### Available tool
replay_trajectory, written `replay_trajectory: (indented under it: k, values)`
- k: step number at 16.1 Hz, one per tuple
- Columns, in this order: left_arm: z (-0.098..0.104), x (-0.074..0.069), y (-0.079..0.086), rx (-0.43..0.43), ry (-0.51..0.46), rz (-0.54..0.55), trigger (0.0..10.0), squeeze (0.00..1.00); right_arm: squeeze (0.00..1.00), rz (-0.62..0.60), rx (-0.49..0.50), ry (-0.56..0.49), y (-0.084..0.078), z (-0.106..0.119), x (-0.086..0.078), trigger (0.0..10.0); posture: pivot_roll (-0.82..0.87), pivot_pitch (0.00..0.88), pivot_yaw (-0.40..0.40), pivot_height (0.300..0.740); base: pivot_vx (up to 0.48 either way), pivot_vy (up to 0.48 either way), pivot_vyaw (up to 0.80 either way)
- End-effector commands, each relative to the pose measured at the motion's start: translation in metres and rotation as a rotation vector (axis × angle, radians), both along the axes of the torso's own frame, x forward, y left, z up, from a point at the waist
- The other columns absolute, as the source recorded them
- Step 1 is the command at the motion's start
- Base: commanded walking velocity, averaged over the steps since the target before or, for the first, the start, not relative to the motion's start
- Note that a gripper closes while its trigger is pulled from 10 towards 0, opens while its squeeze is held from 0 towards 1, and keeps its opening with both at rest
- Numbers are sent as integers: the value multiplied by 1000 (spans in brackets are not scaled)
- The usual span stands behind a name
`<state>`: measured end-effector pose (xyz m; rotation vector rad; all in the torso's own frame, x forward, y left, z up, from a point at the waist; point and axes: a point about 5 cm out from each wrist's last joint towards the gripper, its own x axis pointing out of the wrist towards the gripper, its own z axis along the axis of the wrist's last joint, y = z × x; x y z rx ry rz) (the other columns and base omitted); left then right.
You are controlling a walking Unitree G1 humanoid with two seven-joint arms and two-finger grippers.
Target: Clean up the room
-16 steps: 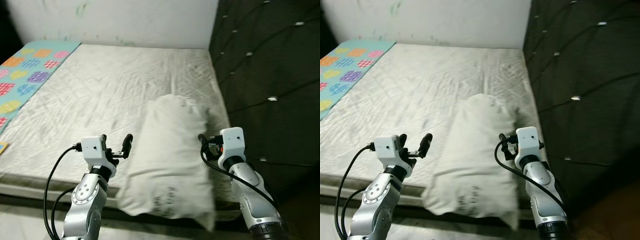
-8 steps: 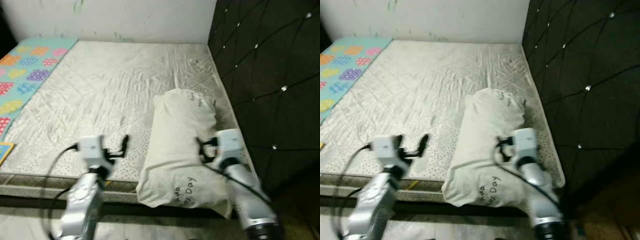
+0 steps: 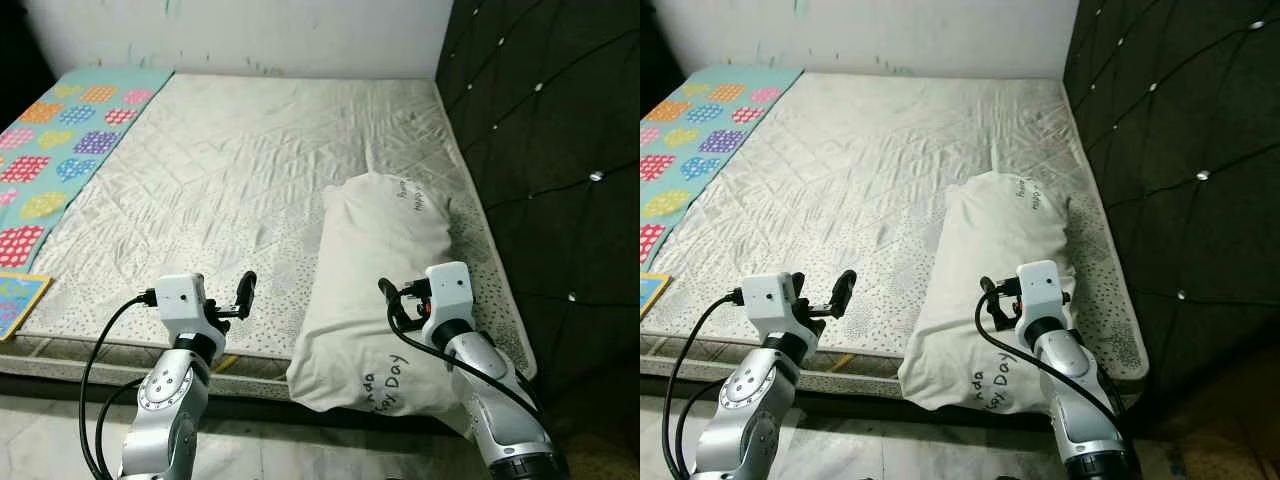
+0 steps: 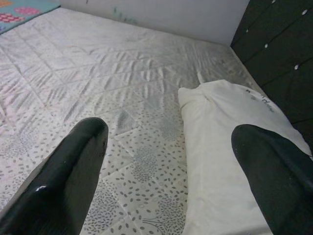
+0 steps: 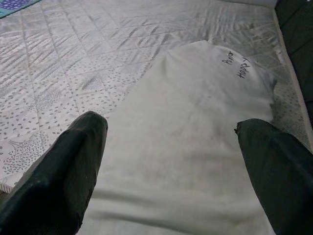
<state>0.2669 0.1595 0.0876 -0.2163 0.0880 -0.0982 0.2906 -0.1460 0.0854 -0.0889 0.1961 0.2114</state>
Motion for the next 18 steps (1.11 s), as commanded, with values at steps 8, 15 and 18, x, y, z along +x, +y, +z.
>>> replay_trajectory:
  k: [8,15,18]
  values:
    - [0,-1,2,18,6,11,10000,0,0,30,12,-5,4,4,-1,10000,-129,89,31,711,0,0,0]
    - [4,-4,0,2,-17,-15,10000,0,0,38,9,-6,5,4,-2,10000,-130,111,26,711,74,0,0]
    - [4,-4,-1,4,-18,-24,10000,0,0,37,9,-6,5,5,-2,10000,-130,111,26,711,323,0,0]
